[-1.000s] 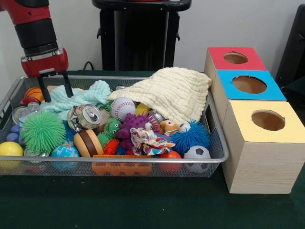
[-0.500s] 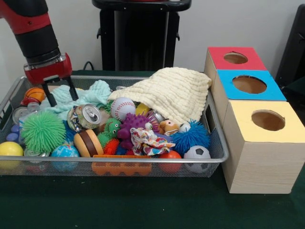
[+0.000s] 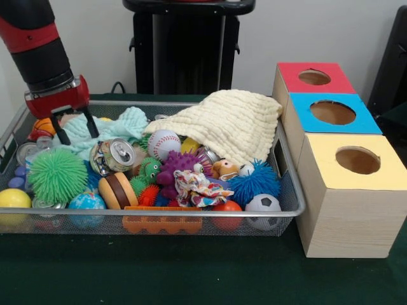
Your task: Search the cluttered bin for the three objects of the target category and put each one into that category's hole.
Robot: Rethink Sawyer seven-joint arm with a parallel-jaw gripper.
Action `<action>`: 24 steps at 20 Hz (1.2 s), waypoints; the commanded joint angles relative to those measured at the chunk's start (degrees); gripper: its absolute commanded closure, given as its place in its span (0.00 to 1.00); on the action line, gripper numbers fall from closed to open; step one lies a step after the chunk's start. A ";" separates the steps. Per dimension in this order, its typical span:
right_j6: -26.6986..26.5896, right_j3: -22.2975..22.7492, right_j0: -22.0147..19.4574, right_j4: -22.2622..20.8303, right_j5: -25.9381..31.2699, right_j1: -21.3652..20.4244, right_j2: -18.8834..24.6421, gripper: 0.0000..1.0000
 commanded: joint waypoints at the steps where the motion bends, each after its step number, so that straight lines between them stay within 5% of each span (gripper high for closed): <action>1: -2.74 -5.63 0.36 1.28 4.73 0.20 2.82 0.00; 18: -2.00 2.97 -1.07 7.41 10.67 -16.05 5.34 0.00; 24: -1.43 1.99 -0.11 6.80 8.37 -13.23 4.34 0.00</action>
